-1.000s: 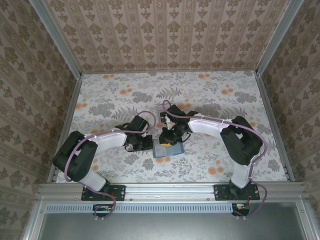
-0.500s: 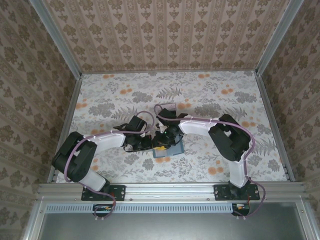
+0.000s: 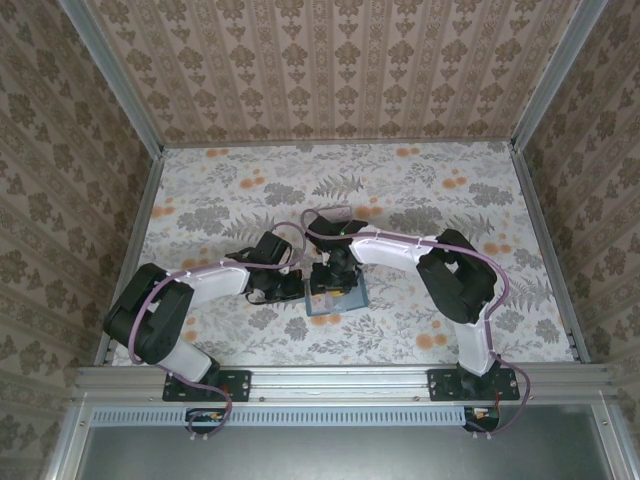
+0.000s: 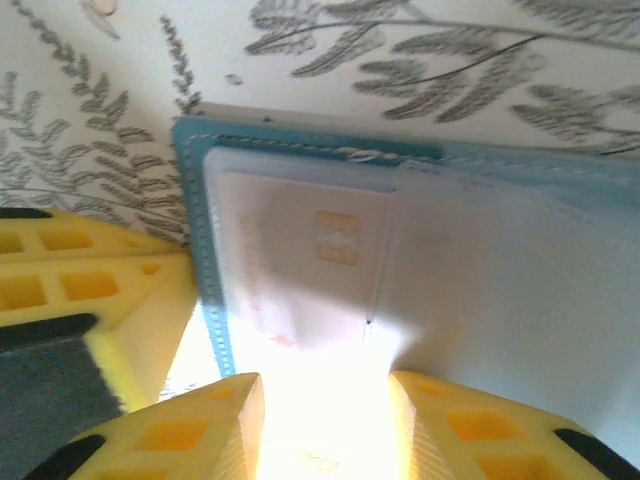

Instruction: Take the credit cards out of the card holder

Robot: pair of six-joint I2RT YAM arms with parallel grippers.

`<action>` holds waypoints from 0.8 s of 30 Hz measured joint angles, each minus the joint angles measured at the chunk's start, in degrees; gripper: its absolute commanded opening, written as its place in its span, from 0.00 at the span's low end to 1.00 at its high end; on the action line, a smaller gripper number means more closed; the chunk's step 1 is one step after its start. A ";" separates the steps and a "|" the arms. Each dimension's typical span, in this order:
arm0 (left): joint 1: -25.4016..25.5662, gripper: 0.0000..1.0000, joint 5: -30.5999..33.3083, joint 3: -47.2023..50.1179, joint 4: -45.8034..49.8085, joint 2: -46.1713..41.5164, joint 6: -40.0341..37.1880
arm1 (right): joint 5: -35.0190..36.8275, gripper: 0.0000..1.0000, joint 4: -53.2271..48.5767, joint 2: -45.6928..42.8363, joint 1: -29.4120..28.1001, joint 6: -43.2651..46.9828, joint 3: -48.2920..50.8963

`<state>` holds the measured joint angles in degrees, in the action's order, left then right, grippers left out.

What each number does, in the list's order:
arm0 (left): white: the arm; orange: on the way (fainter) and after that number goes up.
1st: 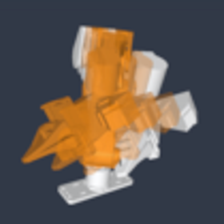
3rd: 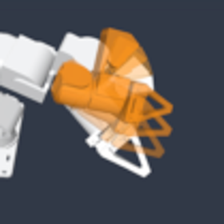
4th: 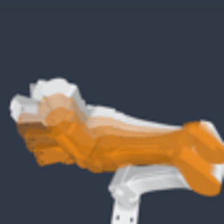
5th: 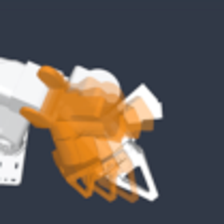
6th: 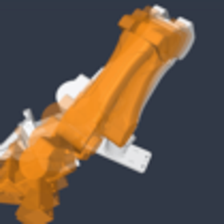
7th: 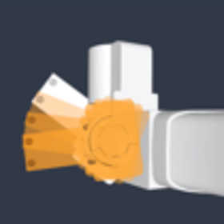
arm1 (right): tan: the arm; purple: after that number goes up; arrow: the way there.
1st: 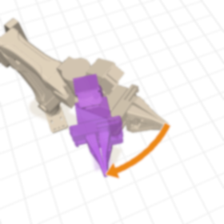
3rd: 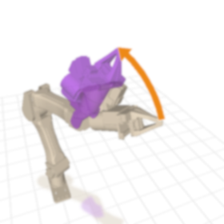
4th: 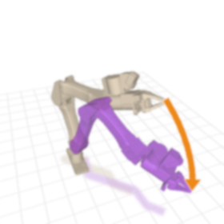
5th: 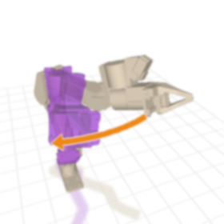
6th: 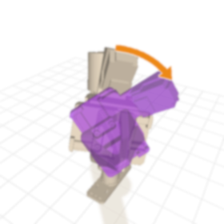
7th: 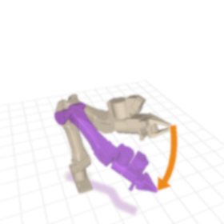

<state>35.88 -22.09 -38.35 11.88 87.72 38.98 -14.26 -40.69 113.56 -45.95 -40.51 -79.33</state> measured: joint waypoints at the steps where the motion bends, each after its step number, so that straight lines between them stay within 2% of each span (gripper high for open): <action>1: -0.04 0.05 -0.04 0.00 -0.02 0.00 0.00 | 1.44 0.47 -1.31 -0.02 -0.07 0.22 -0.63; 12: -0.50 0.05 -0.90 -0.11 -0.13 0.44 -0.02 | 11.78 0.49 -10.54 -0.59 -0.48 2.23 -3.85; 18: -0.72 0.05 -1.31 -0.68 0.57 0.85 -0.02 | 13.03 0.38 -11.82 -1.73 -0.59 3.26 -3.76; 24: -0.72 0.05 -1.29 -2.03 2.38 1.70 -0.24 | 13.05 0.39 -11.78 -3.06 -0.13 3.37 -1.38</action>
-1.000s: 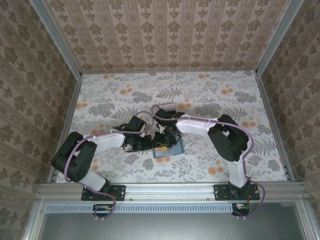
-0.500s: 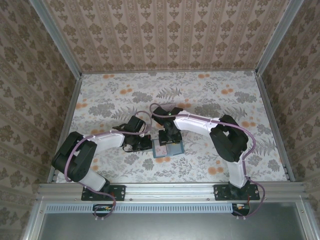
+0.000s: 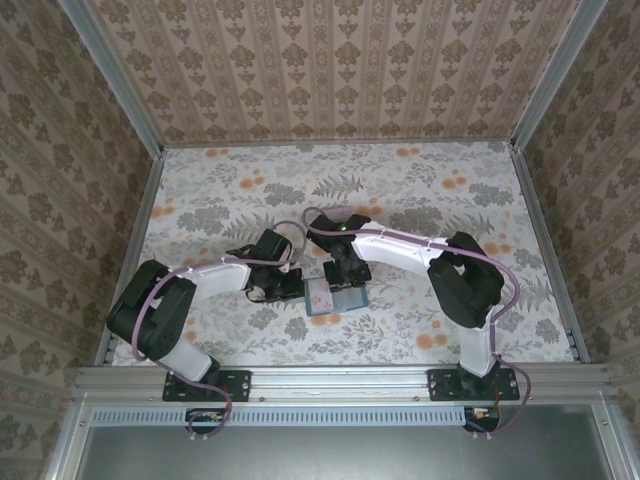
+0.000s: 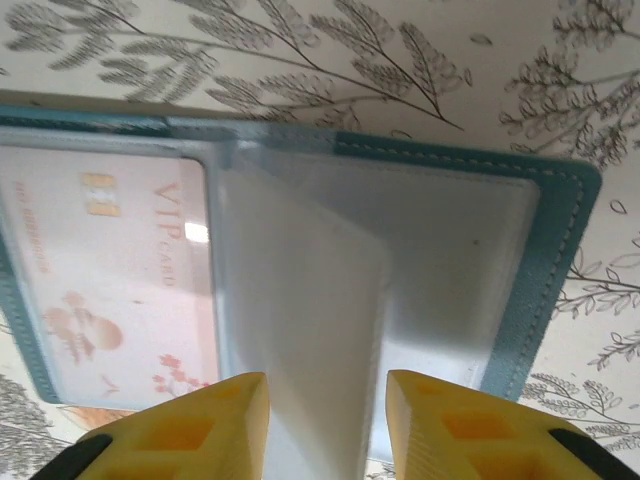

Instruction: Take the credit cards out of the card holder

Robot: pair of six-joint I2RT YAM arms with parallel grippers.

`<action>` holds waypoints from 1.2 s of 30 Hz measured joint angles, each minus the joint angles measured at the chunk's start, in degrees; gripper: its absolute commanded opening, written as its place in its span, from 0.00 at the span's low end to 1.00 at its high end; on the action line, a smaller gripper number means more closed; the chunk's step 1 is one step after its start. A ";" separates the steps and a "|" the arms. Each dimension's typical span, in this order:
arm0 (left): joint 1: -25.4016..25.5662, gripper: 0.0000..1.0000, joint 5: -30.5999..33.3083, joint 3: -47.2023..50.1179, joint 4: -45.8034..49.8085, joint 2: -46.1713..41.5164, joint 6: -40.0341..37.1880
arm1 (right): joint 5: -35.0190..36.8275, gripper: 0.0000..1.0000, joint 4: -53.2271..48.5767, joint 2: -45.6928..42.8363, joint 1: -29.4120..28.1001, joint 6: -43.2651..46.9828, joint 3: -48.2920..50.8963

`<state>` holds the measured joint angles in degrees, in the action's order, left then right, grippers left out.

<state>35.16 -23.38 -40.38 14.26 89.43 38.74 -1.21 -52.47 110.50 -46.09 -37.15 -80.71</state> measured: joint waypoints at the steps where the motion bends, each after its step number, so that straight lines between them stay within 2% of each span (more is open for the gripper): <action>1: 0.00 0.05 0.00 -0.17 0.26 0.11 0.00 | 0.04 0.39 0.11 -0.11 0.20 0.13 0.72; 9: 0.09 0.05 0.39 -0.44 0.87 0.07 0.02 | 2.56 0.44 1.16 -0.46 2.64 1.90 6.12; 19: 1.18 0.05 4.09 -2.75 5.40 -0.02 0.07 | 3.58 0.44 1.40 -4.13 2.97 4.20 6.75; 30: 3.50 0.04 5.31 -6.49 7.17 -1.20 1.18 | -0.35 0.35 1.55 -5.22 3.08 4.46 4.79; 36: 4.57 0.03 4.35 -6.58 4.96 -1.20 3.65 | -3.58 0.31 2.54 -5.22 3.08 4.48 2.60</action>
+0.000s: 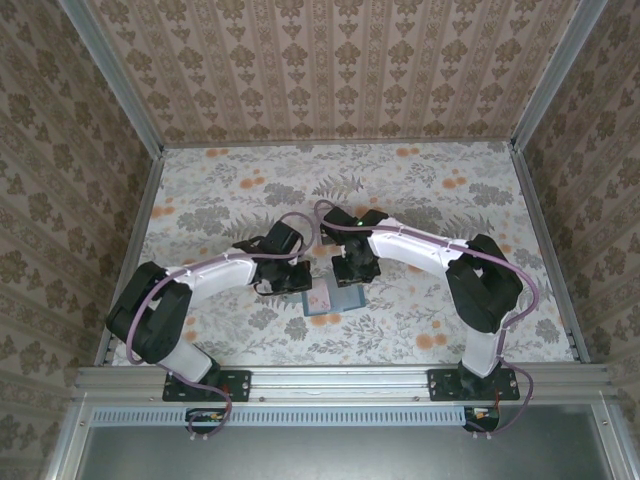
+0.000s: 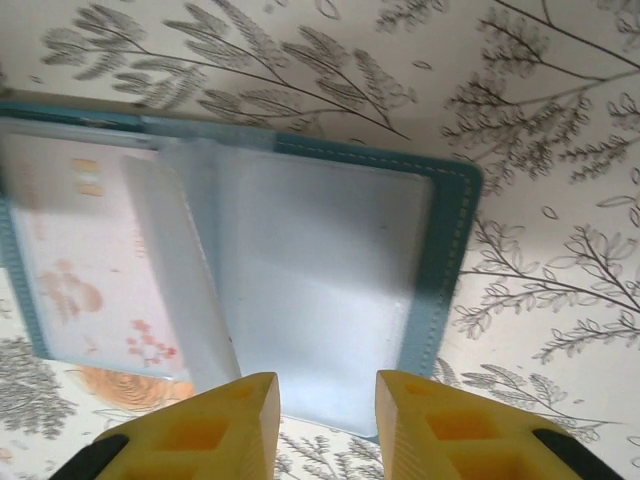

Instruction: Take the credit cards out of the card holder

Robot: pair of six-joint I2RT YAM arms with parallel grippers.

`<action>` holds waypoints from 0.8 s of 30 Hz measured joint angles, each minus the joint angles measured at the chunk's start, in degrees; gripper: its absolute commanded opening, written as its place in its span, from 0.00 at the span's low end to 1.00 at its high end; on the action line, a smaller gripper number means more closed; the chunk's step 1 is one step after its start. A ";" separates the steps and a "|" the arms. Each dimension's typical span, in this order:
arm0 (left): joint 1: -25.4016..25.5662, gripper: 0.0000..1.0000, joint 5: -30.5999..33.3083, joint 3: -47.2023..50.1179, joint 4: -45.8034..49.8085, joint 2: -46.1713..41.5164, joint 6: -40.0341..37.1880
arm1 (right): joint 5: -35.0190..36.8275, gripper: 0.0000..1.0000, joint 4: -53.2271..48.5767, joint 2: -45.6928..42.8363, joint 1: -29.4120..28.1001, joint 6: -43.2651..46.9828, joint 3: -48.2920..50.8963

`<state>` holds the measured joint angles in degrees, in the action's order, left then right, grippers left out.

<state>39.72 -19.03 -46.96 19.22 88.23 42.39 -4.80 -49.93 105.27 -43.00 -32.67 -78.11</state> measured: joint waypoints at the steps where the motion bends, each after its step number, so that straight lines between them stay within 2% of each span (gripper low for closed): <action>1: 0.42 0.03 -0.35 0.00 -0.72 0.04 0.46 | -0.42 0.30 0.22 0.00 0.02 0.00 -0.20; 11: 2.99 0.03 -1.75 0.00 -4.52 3.67 2.67 | -3.65 0.02 1.81 0.00 1.25 0.87 0.50; 19: 3.02 0.04 -1.36 -0.24 -3.91 4.96 2.62 | -3.82 0.02 3.43 -0.17 3.76 1.03 5.51; 24: 4.46 0.04 -1.64 -4.28 -3.34 7.87 2.54 | -3.85 0.04 3.52 -2.32 5.27 1.03 7.10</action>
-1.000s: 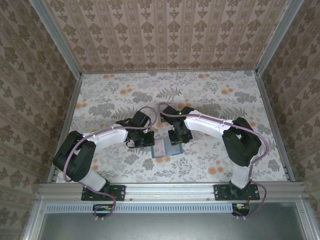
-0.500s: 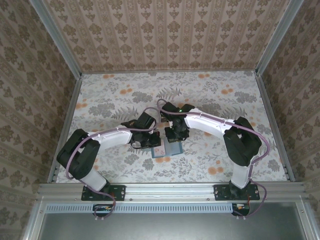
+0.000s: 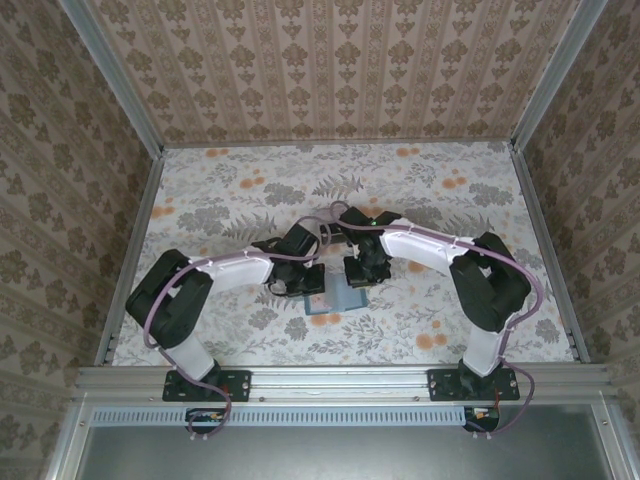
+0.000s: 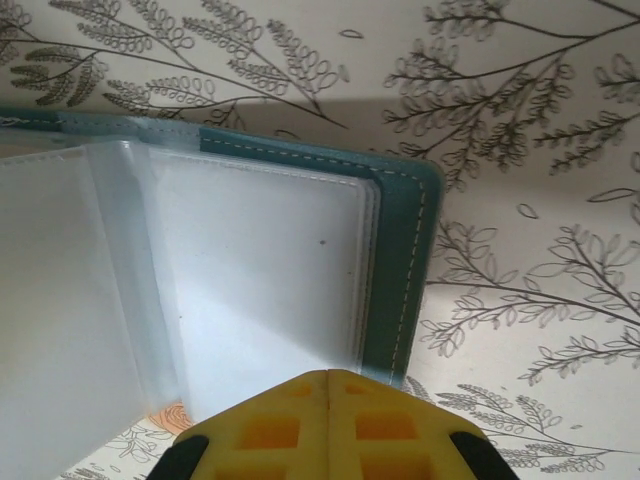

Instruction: Take the credit cards out of the card holder

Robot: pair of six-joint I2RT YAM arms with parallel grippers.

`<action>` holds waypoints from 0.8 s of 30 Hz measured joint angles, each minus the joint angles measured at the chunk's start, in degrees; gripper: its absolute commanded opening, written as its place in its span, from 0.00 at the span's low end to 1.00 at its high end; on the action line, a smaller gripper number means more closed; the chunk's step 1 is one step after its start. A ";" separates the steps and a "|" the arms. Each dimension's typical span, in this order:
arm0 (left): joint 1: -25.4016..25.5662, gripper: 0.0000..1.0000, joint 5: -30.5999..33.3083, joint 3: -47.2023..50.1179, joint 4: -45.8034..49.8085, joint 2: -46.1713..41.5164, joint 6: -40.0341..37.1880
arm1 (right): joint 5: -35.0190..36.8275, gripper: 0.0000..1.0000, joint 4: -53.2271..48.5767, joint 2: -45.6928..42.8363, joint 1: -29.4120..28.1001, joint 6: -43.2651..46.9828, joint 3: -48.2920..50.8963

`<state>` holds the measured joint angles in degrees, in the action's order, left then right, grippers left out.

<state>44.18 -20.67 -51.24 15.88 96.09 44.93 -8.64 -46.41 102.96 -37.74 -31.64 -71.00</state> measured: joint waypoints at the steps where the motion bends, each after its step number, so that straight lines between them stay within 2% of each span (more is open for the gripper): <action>1: 0.48 0.04 -0.15 -1.18 0.02 0.76 -0.09 | 0.00 0.04 0.02 -0.83 0.31 0.00 0.31; 9: 2.89 0.04 -1.38 -7.08 -0.22 7.34 -0.44 | 0.02 0.06 0.42 -6.86 3.19 0.00 3.06; 15: 3.04 0.04 -2.84 -8.11 -1.03 9.35 -0.55 | -0.59 0.06 1.62 -7.67 3.74 -0.02 4.76; 21: 3.04 0.06 -3.50 -8.28 -1.44 9.70 -0.55 | -5.07 0.07 4.74 -7.67 3.74 -0.70 6.29; 24: 3.04 0.06 -3.13 -8.15 -1.49 9.29 -0.52 | -10.91 0.07 10.49 -7.87 3.85 -3.76 8.57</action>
<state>47.22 -23.79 -59.40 14.39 105.38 44.40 -19.55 -35.92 95.09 -33.89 -35.40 -62.43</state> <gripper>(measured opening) 0.061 0.069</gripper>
